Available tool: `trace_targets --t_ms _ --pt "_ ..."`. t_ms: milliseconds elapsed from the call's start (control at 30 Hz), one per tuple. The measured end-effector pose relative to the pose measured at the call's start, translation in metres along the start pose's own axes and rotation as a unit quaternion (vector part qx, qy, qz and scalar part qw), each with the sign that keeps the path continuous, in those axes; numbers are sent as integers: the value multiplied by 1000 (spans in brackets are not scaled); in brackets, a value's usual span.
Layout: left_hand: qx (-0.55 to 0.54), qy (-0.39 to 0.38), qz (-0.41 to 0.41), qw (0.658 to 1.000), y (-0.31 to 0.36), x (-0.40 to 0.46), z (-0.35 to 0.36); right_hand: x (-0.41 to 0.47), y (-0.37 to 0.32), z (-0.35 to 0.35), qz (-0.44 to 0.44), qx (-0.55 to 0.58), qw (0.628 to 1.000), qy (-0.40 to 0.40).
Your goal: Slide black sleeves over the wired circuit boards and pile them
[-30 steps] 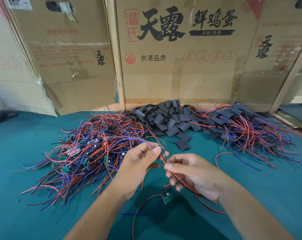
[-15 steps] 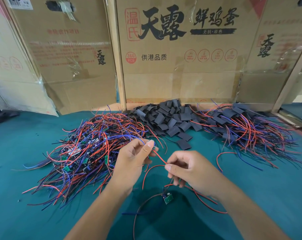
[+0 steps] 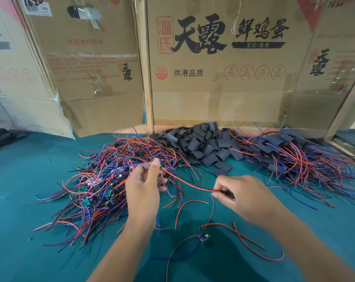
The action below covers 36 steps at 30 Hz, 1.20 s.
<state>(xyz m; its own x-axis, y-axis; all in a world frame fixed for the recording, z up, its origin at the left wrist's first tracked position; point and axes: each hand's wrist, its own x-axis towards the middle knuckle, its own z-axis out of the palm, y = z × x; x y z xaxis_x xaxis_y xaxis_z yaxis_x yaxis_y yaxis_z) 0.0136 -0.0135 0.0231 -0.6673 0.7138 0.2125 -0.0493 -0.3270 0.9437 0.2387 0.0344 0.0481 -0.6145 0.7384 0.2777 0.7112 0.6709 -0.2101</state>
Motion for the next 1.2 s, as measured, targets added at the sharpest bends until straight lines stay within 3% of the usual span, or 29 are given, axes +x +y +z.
trace_targets --t_ms 67,133,533,767,1067,1200 --pt "-4 32 7 999 1 5 -5 21 16 -8 18 -70 989 -127" --pt "-10 44 8 999 1 8 -8 51 32 -11 34 -99 979 -172" --pt "-14 30 12 999 -5 5 -2 223 27 47 106 26 990 -87" --pt "-12 15 8 1000 -13 6 -1 242 14 68 99 31 995 -14" --pt "0 -15 -11 1000 -13 2 1 234 10 61 134 49 982 -123" --pt "-35 -39 -50 997 -7 -1 3 202 14 34 175 217 960 -34"
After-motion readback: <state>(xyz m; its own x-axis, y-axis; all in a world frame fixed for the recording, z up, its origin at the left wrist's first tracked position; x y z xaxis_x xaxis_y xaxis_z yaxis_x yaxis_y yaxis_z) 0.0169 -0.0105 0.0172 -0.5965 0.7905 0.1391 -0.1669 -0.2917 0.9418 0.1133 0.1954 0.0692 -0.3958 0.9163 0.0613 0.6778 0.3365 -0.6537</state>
